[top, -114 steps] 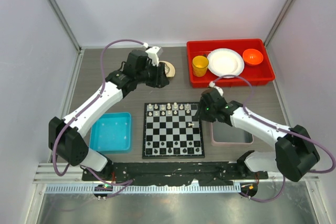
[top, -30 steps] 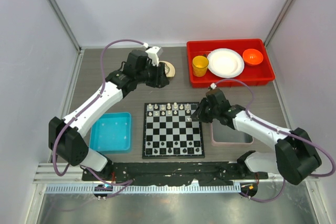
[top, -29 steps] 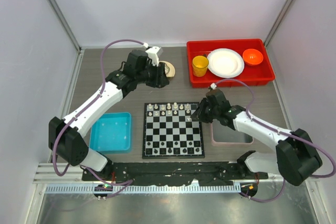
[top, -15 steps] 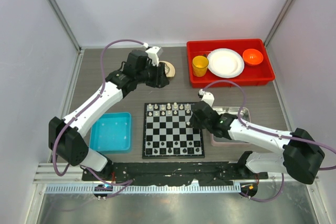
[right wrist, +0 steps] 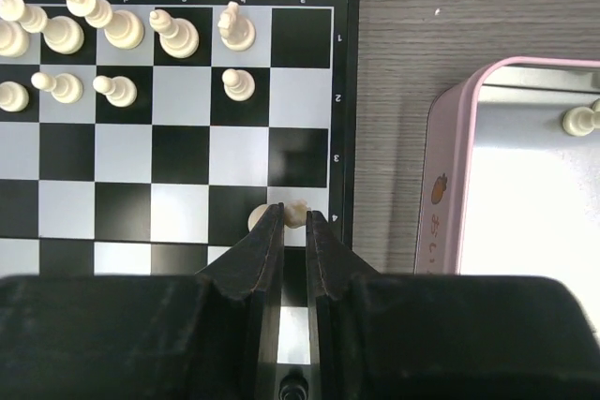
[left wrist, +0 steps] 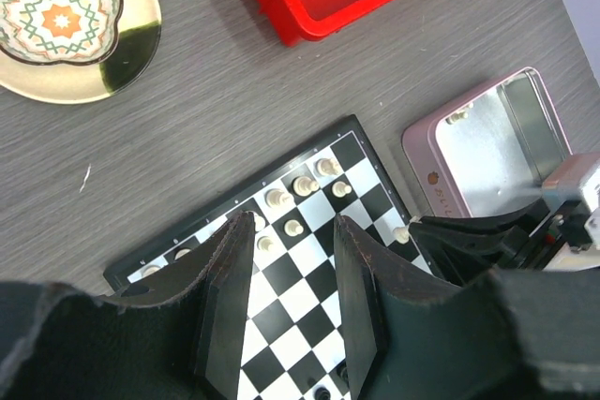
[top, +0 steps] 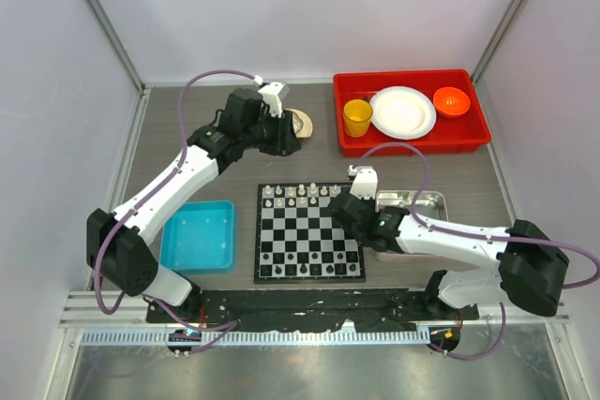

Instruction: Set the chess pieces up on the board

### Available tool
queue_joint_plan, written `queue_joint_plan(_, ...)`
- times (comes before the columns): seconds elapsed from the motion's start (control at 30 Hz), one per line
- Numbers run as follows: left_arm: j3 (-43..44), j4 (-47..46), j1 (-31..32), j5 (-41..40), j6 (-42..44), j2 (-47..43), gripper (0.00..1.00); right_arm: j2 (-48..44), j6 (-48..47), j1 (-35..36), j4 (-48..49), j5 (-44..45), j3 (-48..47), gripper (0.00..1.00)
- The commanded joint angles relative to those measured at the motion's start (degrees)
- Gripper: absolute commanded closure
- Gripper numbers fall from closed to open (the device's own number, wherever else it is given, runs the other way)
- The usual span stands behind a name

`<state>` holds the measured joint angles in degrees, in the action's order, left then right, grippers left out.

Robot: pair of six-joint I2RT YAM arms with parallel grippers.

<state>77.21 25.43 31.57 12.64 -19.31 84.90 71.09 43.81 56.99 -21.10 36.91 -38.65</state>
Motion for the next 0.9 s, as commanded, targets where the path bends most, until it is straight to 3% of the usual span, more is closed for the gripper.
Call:
queue_joint_plan(0.0,0.49,-2.14,-0.46,0.72,-0.46,0.00,0.57,3.70,1.36,2.24,-3.76,8.62,-5.29,0.89)
queue_joint_plan(0.87,0.05,-2.40,-1.51,0.10,-0.91,-0.62,0.57,21.81,8.13,6.73,-18.62,20.49,-18.21,0.87)
